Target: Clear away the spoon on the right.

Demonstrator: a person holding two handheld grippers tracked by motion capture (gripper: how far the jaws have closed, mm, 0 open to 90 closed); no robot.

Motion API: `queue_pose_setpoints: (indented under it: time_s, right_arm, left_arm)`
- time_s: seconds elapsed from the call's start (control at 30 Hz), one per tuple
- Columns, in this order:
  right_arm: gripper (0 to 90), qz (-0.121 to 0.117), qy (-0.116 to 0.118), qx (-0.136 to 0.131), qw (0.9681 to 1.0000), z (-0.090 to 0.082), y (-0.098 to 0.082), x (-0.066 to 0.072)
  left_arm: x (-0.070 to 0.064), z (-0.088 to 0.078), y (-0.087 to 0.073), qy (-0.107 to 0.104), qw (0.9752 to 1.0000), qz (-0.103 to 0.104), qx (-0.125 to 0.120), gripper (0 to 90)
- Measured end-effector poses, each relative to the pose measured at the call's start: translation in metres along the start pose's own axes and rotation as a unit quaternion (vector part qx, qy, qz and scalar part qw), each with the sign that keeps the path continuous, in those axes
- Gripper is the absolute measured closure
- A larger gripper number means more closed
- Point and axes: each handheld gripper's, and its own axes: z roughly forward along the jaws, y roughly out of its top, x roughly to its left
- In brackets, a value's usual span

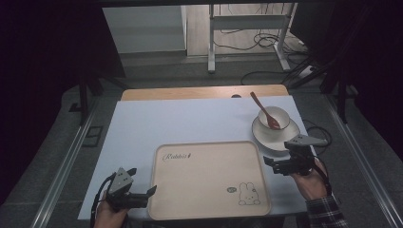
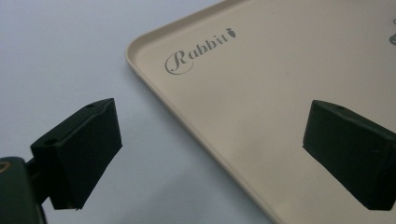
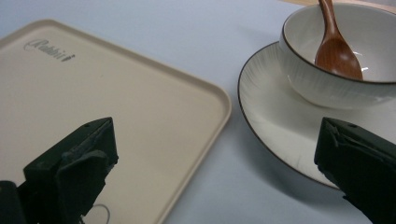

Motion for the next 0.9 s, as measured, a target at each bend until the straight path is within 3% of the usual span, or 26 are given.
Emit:
queue_pose_setpoints:
  time_s: [0.43,0.77,0.9]
  right_arm:
    - [0.0,0.004,0.004,0.002,1.0000,0.017,0.021,-0.012]
    - [0.0,-0.004,-0.024,0.019,0.9995,0.035,0.040,-0.025]
    - [0.0,0.006,-0.037,0.029,0.9989,0.044,0.048,-0.032]
  left_arm:
    - [0.000,0.000,0.000,0.000,1.0000,0.001,0.002,4.0]
    - [0.000,0.000,0.000,-0.001,1.0000,0.001,0.002,4.0]
    - [0.000,0.000,0.000,-0.001,1.0000,0.002,0.002,4.0]
